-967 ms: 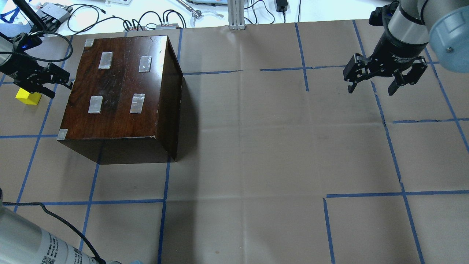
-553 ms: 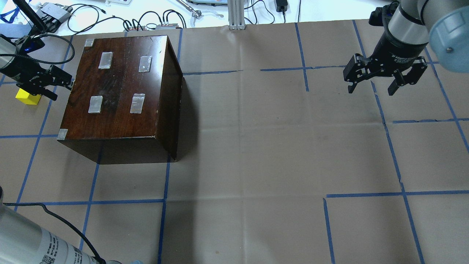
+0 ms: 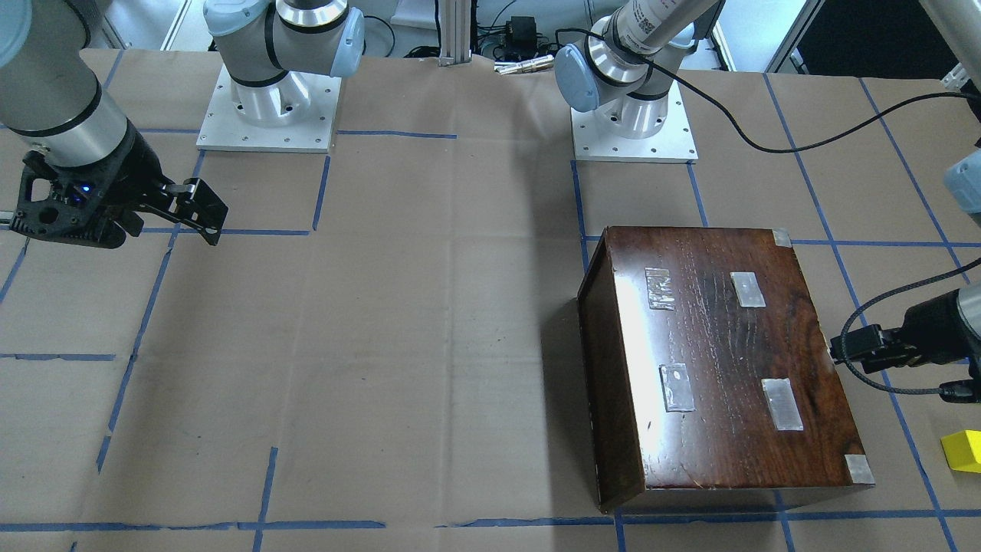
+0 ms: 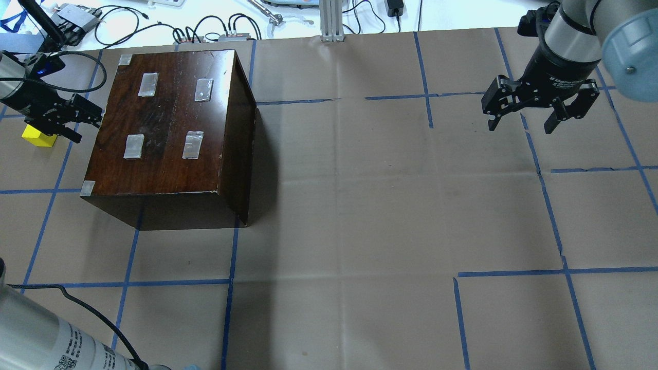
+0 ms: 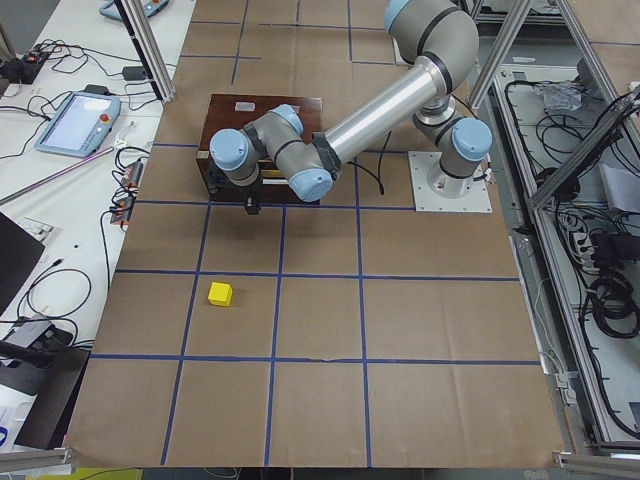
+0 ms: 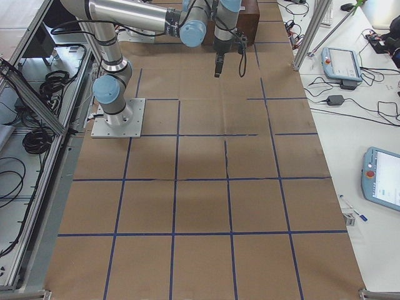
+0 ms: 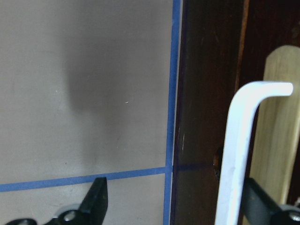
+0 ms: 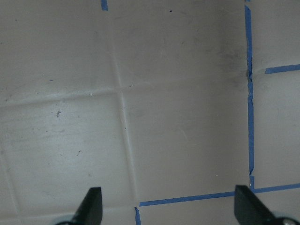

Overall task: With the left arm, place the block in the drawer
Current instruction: 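Pull the drawer open toward the yellow cube with the left gripper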

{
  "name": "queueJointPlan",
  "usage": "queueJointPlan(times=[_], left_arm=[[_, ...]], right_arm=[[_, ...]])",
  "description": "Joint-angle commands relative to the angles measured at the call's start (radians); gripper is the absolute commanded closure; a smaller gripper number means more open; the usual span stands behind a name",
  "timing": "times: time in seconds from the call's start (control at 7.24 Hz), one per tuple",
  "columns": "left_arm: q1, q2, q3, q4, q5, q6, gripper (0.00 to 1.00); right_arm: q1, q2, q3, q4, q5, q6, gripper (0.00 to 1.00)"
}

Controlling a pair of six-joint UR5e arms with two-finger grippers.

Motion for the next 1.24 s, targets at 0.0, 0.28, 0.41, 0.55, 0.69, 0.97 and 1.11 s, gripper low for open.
queueJointPlan(times=[0.0,0.28,0.41,0.55,0.69,0.97,1.11], left_arm=[[0.000,0.000,-0.001,0.002,0.007,0.004,0.01],[0.000,0.000,0.001,0.002,0.060,0.004,0.01],[0.002,0.000,0.001,0.003,0.087,0.004,0.01],[0.002,0.000,0.001,0.003,0.105,0.004,0.01],[0.005,0.001,0.005,0.012,0.139,0.004,0.01],[0.009,0.000,0.021,0.015,0.177,0.004,0.01],[0.012,-0.002,0.024,0.015,0.196,0.004,0.01]], right_arm=[[0.000,0.000,0.000,0.000,0.000,0.001,0.00],[0.000,0.000,0.000,0.000,0.000,-0.001,0.00],[0.000,0.000,-0.001,0.000,0.000,0.001,0.00],[0.000,0.000,-0.001,0.000,0.000,0.001,0.00],[0.000,0.000,0.000,0.000,0.000,0.001,0.00],[0.000,0.000,0.000,0.000,0.000,-0.001,0.00],[0.000,0.001,0.000,0.000,0.000,-0.001,0.00]])
